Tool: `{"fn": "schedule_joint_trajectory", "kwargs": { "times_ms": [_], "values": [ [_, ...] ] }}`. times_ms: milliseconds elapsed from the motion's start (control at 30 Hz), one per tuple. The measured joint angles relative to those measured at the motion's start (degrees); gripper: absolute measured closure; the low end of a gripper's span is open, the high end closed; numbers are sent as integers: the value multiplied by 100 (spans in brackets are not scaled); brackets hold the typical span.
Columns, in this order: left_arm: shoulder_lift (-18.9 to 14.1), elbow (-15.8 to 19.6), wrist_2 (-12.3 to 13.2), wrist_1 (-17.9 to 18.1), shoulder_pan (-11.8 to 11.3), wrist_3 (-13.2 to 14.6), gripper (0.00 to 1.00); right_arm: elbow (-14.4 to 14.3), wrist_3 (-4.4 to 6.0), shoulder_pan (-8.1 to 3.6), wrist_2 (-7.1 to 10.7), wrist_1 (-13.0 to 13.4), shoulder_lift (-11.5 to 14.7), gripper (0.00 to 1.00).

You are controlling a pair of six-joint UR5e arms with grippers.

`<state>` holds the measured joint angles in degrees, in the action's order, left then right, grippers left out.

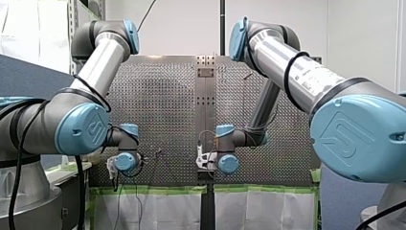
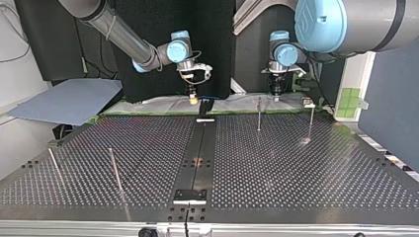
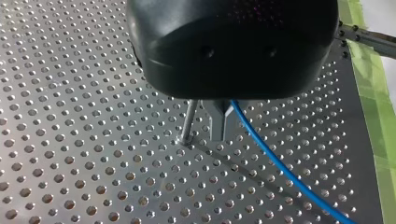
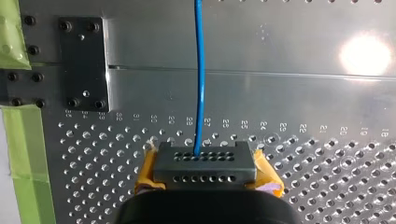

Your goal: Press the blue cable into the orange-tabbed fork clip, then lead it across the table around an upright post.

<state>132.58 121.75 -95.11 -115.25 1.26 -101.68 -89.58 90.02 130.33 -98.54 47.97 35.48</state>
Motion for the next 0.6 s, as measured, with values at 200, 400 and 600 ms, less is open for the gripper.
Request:
{"fn": "schedule_joint_trajectory", "kwargs": {
  "times_ms": [200,400,600],
  "values": [
    [6,-73,80,-138,-1,-1,100,32,-11,-37,0,-1,-120,100],
    [7,-116,107,-155,-1,-2,100,105,-20,-61,1,-11,-283,100],
    [8,-255,125,-262,0,-9,100,193,-19,-103,2,-70,-308,100]
  ]
}}
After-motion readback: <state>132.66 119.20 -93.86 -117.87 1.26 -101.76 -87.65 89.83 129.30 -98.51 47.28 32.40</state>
